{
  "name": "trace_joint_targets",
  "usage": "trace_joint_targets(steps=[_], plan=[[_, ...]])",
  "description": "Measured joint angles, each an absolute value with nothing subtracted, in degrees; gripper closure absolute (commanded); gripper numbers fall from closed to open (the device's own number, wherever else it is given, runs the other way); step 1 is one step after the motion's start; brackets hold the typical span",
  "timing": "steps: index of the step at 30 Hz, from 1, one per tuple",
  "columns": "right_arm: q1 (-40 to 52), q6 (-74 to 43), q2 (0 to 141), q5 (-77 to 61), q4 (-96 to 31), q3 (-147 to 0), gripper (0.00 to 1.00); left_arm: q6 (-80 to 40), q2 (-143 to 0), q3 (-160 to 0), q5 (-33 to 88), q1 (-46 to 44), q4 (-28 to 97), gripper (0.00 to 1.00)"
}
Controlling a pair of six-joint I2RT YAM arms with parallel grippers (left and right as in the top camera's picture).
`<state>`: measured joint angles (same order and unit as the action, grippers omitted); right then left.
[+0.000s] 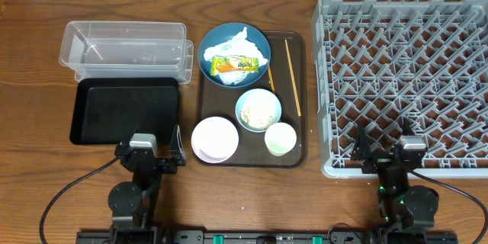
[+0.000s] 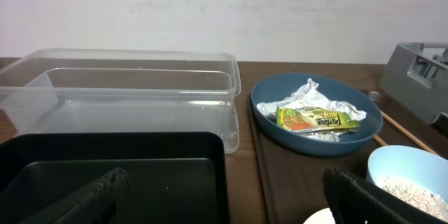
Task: Sort waste into correct bins and load items into the dishwasher rack
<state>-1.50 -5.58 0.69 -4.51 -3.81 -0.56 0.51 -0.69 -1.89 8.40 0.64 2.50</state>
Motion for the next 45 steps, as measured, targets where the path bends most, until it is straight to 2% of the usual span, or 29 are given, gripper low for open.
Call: trace_joint_targets(steps=[15,31,37,45], plan=[[-1.5,-5.6,0.7,-4.5,-3.8,-0.6,0.01,0.5,-0.7,-1.9,8.4,0.6,2.4,0.1],[-1.5,-1.8,0.8,-9.5,3.5,-1.0,0.01,0.9,-1.8,-3.2,12.1,0.6,-1.3,0.1],[-1.5,0.5,5.8,-11.5,0.7,-8.0,0.01,1.6,-12.2,-12.8,14.8,0.6,-1.0,0.09],[-1.5,3.2,22.3,-14.2,-8.5,-26.3,0.01,1.9,-34.0,-31.8,19.2,0.6,6.4,0.1]])
